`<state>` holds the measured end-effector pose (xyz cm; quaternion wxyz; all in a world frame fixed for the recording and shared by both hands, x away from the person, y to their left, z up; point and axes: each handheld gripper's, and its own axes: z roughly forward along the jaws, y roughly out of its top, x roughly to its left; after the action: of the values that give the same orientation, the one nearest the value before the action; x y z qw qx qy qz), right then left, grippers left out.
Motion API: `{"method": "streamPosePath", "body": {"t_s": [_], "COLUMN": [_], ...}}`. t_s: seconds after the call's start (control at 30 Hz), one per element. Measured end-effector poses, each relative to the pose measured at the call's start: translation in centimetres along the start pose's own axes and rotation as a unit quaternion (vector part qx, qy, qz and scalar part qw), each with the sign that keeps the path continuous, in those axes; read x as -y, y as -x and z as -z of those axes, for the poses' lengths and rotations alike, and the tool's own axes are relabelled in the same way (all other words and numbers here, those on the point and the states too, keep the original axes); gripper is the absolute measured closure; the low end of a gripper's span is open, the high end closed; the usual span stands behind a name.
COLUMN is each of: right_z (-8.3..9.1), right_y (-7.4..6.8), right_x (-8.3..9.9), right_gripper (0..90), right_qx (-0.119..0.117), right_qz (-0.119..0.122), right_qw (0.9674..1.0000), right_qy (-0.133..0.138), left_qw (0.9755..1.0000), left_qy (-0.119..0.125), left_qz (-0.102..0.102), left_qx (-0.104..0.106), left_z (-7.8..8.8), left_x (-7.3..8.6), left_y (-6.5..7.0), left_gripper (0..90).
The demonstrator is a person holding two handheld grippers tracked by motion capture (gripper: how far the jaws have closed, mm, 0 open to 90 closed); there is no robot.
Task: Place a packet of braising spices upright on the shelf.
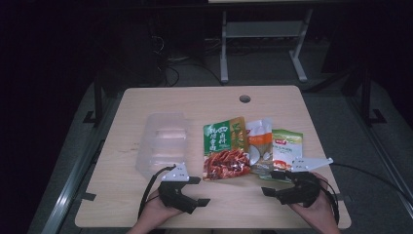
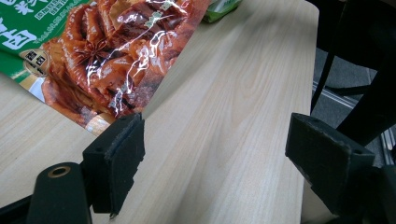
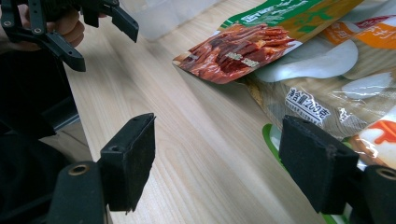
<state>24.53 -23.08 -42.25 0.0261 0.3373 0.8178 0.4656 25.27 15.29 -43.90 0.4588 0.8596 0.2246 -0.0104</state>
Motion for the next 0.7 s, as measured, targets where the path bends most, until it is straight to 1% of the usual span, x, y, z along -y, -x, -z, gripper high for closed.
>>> {"method": "streamPosePath", "body": {"t_s": [0.27,0.37,0.4,0.43,0.47,0.53,0.57,0.6,0.63,0.67,0.7], "right_z": [0.0,0.1,0.2,0.2,0.2,0.1,0.0,-0.3,-0.3,-0.5,-0.7], "right_y": [0.2,0.1,0.0,0.0,-0.1,-0.1,-0.1,-0.2,-0.2,-0.1,0.0], "right_x": [0.1,-0.2,-0.8,-0.8,-1.2,-2.2,-2.8,-4.1,-4.1,-4.8,-5.5], "right_gripper": [26.7,26.7,26.7,26.7,26.7,26.7,26.7,26.8,26.8,29.1,31.1], "right_qx": [-0.004,-0.005,-0.002,-0.002,0.001,-0.003,-0.001,0.000,0.000,0.002,0.008], "right_qz": [-0.002,-0.005,-0.001,-0.001,0.001,0.003,0.006,0.013,0.013,0.018,0.020], "right_qw": [1.0000,0.9999,0.9999,0.9999,0.9999,0.9999,0.9999,0.9999,0.9999,0.9998,0.9998], "right_qy": [0.004,0.009,0.012,0.012,0.013,0.014,0.013,0.008,0.008,0.008,0.004], "left_qw": [1.0000,1.0000,1.0000,1.0000,0.9999,0.9999,0.9999,0.9999,0.9999,0.9999,0.9998], "left_qy": [0.001,-0.002,-0.001,-0.001,0.000,0.001,0.003,0.005,0.006,0.006,0.004], "left_qz": [-0.003,-0.008,-0.008,-0.008,-0.010,-0.010,-0.010,-0.011,-0.009,-0.010,-0.013], "left_qx": [-0.003,-0.004,-0.004,-0.004,-0.006,-0.009,-0.011,-0.012,-0.012,-0.013,-0.013], "left_z": [-0.1,-0.1,0.0,0.0,0.0,0.1,0.2,0.3,0.3,0.2,0.2], "left_x": [0.0,0.0,0.1,0.1,0.1,0.0,0.0,0.0,0.0,0.0,0.0], "left_y": [-0.1,0.0,0.0,0.0,0.0,0.1,0.1,0.0,0.1,0.1,0.0], "left_gripper": [19.4,19.4,19.4,19.4,19.4,19.4,19.4,19.4,19.4,19.4,19.4]}}
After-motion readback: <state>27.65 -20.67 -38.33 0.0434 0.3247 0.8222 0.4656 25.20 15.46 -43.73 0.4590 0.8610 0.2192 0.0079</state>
